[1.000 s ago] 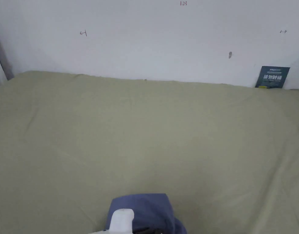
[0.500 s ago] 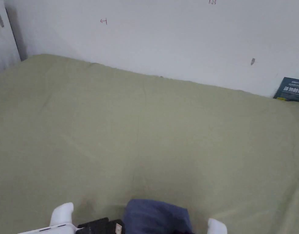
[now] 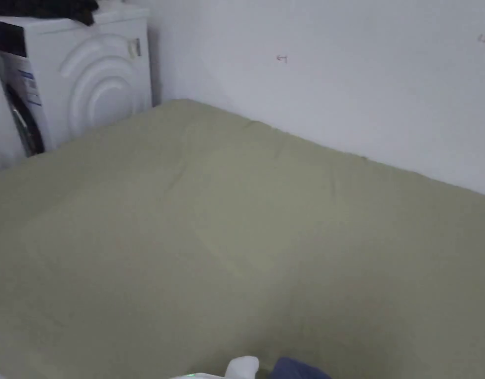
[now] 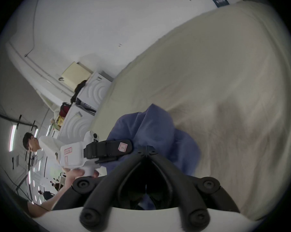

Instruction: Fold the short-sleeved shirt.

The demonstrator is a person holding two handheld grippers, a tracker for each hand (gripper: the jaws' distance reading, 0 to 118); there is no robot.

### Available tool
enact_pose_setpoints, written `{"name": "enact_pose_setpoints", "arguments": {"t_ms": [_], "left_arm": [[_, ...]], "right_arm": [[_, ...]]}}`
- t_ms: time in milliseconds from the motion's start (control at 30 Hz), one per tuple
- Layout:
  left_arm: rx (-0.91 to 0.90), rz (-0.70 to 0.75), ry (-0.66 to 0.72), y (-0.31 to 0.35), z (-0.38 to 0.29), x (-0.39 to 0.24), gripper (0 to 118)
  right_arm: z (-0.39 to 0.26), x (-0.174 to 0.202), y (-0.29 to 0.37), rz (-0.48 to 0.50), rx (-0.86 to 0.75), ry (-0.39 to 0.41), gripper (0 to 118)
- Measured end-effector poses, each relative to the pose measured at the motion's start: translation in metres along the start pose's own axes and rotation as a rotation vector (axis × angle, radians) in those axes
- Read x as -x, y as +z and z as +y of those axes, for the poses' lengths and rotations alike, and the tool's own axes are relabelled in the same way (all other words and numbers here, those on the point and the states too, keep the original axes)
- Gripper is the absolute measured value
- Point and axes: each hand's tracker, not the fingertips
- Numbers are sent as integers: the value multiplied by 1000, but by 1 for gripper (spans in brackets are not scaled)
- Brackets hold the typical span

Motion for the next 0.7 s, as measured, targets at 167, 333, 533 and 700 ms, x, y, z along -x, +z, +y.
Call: {"name": "enact_pose_setpoints", "arguments": {"t_ms": [167, 333, 533, 700], "left_arm": [[-97, 150, -94, 105, 49, 41, 28], [-139, 396, -215, 231, 123, 111, 28], [-54, 615, -192, 327, 185, 198, 28], [-145, 648, -44, 345, 189, 238, 89]], "right_arm": [[-20, 18, 36, 16, 32, 88, 0], [-43, 28, 52, -30, 90, 118, 0], [-57, 34, 52, -63, 73, 58, 0], [-58, 50, 46, -77, 53, 43, 0]]}}
